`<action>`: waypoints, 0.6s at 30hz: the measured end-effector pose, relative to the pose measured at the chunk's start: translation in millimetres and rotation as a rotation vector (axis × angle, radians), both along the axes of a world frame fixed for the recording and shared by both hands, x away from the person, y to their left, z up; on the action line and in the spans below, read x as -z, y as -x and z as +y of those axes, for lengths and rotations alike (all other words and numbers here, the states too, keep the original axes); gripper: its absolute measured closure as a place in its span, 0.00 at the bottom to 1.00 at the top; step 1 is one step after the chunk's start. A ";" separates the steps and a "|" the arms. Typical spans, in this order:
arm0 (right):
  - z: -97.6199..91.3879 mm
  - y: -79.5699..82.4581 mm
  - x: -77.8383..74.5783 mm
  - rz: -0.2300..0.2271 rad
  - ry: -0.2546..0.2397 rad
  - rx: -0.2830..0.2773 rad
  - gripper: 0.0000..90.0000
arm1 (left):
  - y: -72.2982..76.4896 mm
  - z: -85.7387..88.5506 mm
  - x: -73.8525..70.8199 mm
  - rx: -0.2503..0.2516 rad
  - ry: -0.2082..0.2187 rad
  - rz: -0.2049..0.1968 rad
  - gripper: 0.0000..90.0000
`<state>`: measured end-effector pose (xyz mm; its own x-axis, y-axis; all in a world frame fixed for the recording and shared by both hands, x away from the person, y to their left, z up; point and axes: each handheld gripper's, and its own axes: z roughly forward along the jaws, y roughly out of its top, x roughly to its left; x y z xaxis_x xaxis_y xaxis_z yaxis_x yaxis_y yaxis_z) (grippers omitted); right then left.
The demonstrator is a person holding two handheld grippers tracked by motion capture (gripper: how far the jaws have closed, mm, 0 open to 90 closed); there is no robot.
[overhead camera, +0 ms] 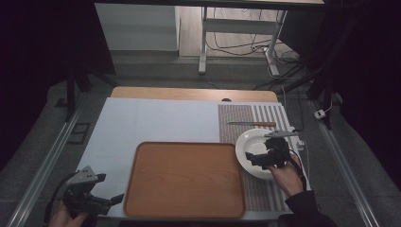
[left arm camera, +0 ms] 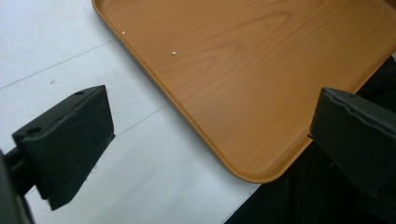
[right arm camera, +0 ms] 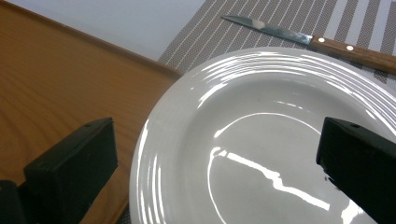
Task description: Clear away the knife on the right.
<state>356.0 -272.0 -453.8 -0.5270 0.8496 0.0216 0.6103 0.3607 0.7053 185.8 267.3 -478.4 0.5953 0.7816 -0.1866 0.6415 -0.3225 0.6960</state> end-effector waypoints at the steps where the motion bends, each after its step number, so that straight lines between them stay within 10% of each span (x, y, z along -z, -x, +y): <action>1: 0.9 -2.3 0.3 0.002 0.001 -0.003 0.00 | 0.0 0.0 0.0 0.000 0.000 0.000 0.00; 18: 10.8 -48.1 6.2 0.036 0.050 -0.016 0.00 | -0.2 -0.1 0.0 -0.002 -0.002 0.000 0.00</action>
